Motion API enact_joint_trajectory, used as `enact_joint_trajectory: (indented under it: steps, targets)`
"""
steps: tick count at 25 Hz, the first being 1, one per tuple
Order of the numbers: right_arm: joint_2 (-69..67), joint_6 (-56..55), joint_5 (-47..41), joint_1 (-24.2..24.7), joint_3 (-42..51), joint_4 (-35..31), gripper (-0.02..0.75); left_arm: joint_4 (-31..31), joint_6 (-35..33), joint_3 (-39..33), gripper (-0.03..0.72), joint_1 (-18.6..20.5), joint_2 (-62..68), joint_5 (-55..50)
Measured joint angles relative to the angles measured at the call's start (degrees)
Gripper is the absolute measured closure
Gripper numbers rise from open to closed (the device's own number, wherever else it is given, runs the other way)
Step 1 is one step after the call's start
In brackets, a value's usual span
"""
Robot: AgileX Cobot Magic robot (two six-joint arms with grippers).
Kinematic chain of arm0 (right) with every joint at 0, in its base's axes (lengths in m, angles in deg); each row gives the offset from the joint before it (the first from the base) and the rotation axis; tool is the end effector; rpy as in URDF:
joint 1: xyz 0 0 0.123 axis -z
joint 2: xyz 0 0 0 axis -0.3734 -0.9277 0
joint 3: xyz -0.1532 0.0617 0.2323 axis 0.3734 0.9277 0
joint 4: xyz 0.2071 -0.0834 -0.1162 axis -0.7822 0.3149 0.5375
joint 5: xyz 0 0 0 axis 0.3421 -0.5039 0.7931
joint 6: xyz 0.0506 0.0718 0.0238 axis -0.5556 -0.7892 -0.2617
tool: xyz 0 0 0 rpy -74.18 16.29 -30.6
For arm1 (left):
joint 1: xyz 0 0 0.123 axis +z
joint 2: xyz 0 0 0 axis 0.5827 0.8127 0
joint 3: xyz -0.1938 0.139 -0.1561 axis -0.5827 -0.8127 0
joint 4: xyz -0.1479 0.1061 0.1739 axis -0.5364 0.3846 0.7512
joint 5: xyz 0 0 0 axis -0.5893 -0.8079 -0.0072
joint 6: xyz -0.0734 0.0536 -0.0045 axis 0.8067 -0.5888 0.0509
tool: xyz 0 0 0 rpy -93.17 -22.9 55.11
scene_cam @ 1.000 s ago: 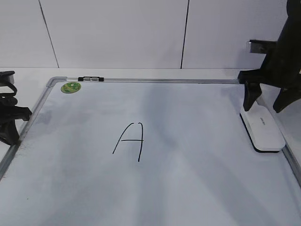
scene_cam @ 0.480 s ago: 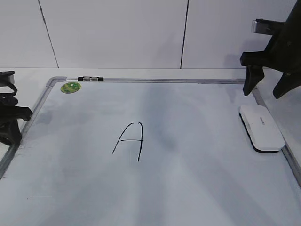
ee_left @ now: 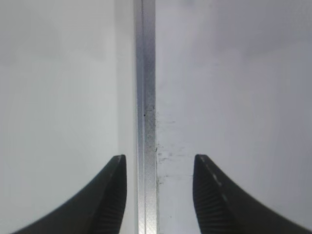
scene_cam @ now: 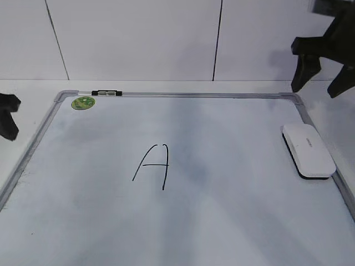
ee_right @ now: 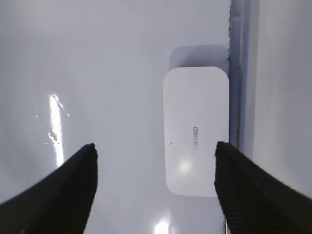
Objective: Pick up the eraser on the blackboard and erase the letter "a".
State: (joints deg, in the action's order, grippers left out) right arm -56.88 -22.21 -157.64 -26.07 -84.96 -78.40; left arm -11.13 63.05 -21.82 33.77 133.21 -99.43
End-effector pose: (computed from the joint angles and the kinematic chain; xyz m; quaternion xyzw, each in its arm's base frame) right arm 0.3782 0.0397 0.3039 0.0171 0.9885 0.0801 0.1274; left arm 0.3166 -0.0240 0.2378 -0.0016 0.9834 -0.0823 0.1614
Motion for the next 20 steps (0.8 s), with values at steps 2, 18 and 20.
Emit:
enact_joint_trajectory:
  steps: [2, 18, 20]
  targets:
    - [2.5, 0.0, -0.1, 0.0, 0.0, -0.5, 0.145, 0.0, 0.0, 0.0, 0.349, 0.0, -4.7, -0.9]
    - [22.4, 2.5, -1.2, -1.3, 3.0, -5.4, 0.145, -0.2, 0.0, -0.2, 0.349, 0.0, -34.0, -17.9]
    - [24.6, 2.6, -1.3, -2.3, 5.0, -5.4, 0.145, -0.8, 0.0, -0.2, 0.349, -0.1, -36.1, -19.9]
